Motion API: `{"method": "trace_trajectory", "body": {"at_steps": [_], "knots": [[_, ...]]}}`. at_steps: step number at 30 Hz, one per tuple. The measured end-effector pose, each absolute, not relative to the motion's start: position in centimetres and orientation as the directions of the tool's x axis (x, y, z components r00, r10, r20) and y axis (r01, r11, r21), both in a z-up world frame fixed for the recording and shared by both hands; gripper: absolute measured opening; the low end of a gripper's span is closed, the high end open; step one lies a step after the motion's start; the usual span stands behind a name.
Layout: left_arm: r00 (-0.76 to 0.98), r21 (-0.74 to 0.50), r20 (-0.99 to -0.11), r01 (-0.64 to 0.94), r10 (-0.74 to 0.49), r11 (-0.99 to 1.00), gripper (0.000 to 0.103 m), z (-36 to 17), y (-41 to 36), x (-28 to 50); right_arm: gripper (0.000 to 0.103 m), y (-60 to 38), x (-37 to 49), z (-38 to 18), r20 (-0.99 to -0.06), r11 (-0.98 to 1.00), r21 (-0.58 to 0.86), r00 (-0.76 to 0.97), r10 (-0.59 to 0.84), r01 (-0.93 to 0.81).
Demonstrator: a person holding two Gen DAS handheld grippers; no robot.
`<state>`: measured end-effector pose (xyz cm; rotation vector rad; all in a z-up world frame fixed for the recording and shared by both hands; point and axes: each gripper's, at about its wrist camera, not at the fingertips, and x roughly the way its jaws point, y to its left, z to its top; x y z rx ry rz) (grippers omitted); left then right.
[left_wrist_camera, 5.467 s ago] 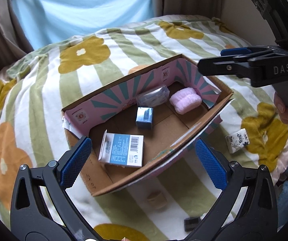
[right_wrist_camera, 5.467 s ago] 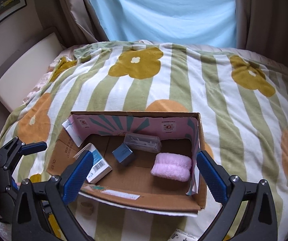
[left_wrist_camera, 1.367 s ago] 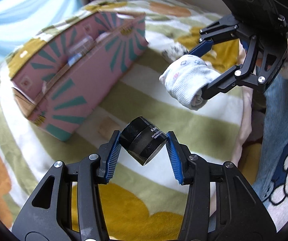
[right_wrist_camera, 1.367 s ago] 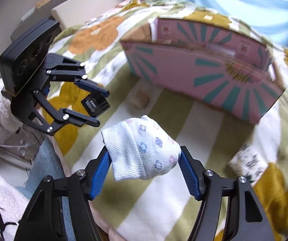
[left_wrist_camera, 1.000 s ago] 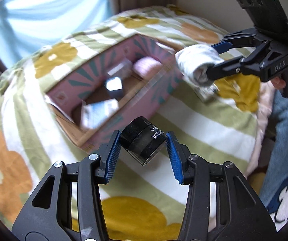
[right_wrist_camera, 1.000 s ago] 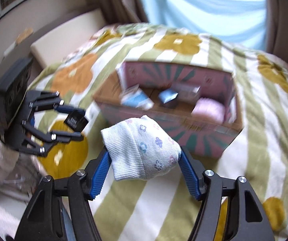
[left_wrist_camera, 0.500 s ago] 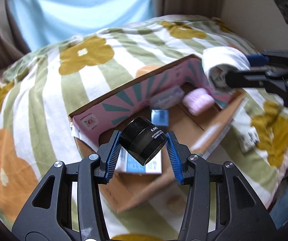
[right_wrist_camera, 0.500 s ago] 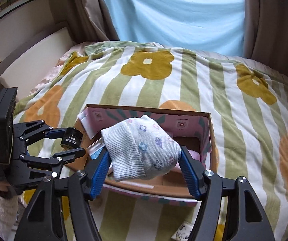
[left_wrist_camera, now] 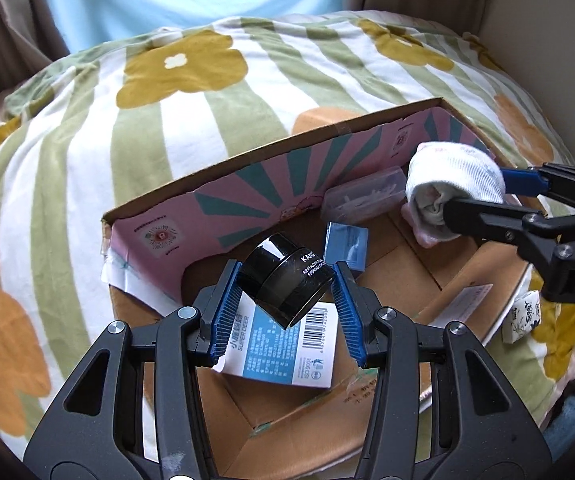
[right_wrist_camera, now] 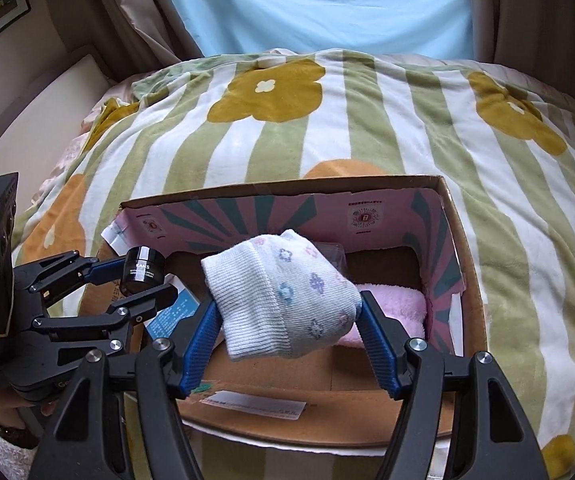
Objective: Organize objects
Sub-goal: 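Carry the jar and sock into the pink box and open both tools, then move both open tools back to the wooden cylinder and tissue pack on the bed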
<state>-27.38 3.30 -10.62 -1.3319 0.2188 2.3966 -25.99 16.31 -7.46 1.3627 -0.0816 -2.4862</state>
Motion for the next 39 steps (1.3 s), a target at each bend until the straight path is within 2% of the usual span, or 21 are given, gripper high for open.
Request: {"method": "trace_trajectory", "body": {"at_steps": [3,5,6,7,8,9,10,12,15,17,20,25,27,39], "knots": [[-0.45,-0.081,-0.848,-0.409,0.278,-0.909,0.043,-10.7,3.4,-27.7,0.065,16.5,-26.5,-7.4,-0.816,-0.947,0.225,-0.487,-0.312,0.23],[-0.477,-0.064,-0.839,-0.392,0.262,-0.918,0.051,-10.2,3.5,-27.5,0.071,16.6,-26.6,-7.2,-0.807,-0.946,0.238,-0.498,-0.318,0.218],[-0.488,-0.057,-0.835,-0.383,0.254,-0.922,0.083,-10.0,3.5,-27.4,0.077,16.8,-26.5,-6.9,-0.795,-0.948,0.239,-0.518,-0.315,0.21],[-0.502,-0.054,-0.828,-0.373,0.25,-0.926,0.101,-9.8,3.4,-27.2,0.084,17.0,-26.4,-6.6,-0.782,-0.95,0.239,-0.54,-0.312,0.203],[-0.516,-0.06,-0.816,-0.37,0.259,-0.927,0.103,-9.6,3.2,-27.0,0.088,17.3,-26.2,-6.2,-0.768,-0.951,0.24,-0.561,-0.308,0.195],[-0.525,-0.064,-0.809,-0.368,0.264,-0.928,0.103,-9.4,3.0,-26.9,0.098,17.7,-26.0,-5.9,-0.758,-0.955,0.236,-0.58,-0.298,0.181],[-0.532,-0.063,-0.805,-0.363,0.262,-0.93,0.103,-9.4,2.8,-26.6,0.102,18.0,-25.9,-5.5,-0.752,-0.958,0.232,-0.594,-0.285,0.166],[-0.54,-0.069,-0.801,-0.347,0.259,-0.935,0.103,-9.1,2.4,-26.2,0.102,18.8,-25.1,-4.9,-0.729,-0.957,0.247,-0.621,-0.287,0.151],[-0.543,-0.143,-0.784,-0.312,0.3,-0.939,0.103,-8.7,1.6,-24.9,0.102,19.3,-23.8,-4.4,-0.711,-0.945,0.291,-0.627,-0.318,0.15],[-0.556,-0.179,-0.765,-0.301,0.325,-0.937,0.103,-8.4,1.3,-23.7,0.102,19.0,-23.1,-4.2,-0.715,-0.952,0.263,-0.63,-0.303,0.159],[-0.589,-0.139,-0.751,-0.301,0.298,-0.943,0.103,-7.7,2.2,-22.2,0.102,18.4,-22.4,-3.8,-0.724,-0.967,0.196,-0.641,-0.255,0.163],[-0.625,-0.074,-0.736,-0.311,0.262,-0.948,0.103,-6.7,3.8,-20.3,0.102,18.5,-20.8,-3.1,-0.712,-0.963,0.204,-0.649,-0.269,0.175],[-0.631,-0.058,-0.733,-0.314,0.254,-0.948,0.103,-6.5,4.1,-19.7,0.102,18.5,-20.2,-2.9,-0.716,-0.97,0.163,-0.655,-0.243,0.181],[-0.684,-0.065,-0.687,-0.279,0.246,-0.958,0.103,-3.5,3.4,-16.4,0.102,19.8,-16.6,0.4,-0.686,-0.977,0.121,-0.696,-0.212,0.177]]}}
